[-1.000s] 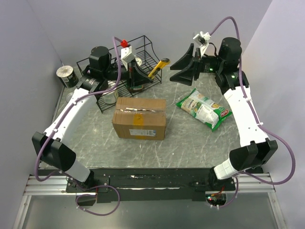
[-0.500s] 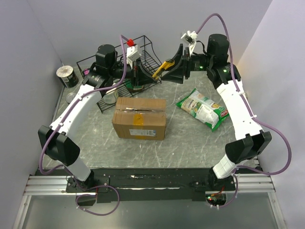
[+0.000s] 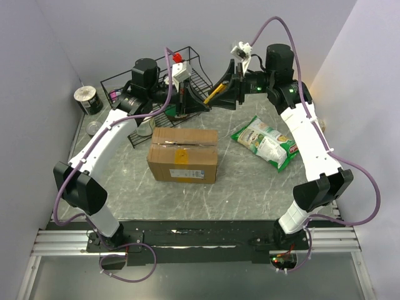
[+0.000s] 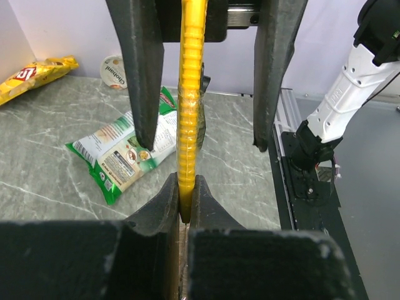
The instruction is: Unpack the express box
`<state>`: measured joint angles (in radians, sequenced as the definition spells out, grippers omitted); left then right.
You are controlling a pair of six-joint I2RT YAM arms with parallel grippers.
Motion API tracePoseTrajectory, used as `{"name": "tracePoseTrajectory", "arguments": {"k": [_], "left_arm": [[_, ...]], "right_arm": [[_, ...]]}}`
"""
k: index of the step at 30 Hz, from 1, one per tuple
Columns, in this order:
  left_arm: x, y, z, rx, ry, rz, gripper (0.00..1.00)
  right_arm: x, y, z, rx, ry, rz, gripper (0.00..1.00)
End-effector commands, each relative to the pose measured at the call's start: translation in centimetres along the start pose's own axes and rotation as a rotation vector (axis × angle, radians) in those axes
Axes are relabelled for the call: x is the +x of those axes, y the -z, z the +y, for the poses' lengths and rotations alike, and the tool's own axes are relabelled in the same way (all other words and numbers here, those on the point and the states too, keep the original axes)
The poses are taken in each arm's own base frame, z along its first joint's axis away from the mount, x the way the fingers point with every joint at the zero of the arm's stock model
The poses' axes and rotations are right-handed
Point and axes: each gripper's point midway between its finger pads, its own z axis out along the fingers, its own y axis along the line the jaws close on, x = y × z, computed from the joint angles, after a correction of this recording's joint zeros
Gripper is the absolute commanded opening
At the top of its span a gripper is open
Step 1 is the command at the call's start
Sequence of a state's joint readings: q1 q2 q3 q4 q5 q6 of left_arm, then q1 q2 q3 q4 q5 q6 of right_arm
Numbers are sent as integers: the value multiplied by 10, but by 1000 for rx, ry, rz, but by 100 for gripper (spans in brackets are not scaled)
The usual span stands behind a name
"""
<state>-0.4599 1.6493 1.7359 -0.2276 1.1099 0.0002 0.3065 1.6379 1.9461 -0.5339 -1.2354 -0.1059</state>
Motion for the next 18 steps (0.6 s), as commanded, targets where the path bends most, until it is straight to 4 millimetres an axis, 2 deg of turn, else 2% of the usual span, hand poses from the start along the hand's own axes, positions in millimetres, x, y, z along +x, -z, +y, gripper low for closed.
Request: {"name": "tracePoseTrajectory", "arguments": {"k": [1,11,18], "left_arm": [[-17,-1,-7,28,-65,-18,1],[-19,0,-6,23,-81,-16,1],[-18,-2,-5,29,-72,-14,1]], "right_arm": [[-7,-4,11,-14,85,25,59],[-2,-8,8,-9,86,43,52],[-5,-9,8,-15,89,34,46]]}}
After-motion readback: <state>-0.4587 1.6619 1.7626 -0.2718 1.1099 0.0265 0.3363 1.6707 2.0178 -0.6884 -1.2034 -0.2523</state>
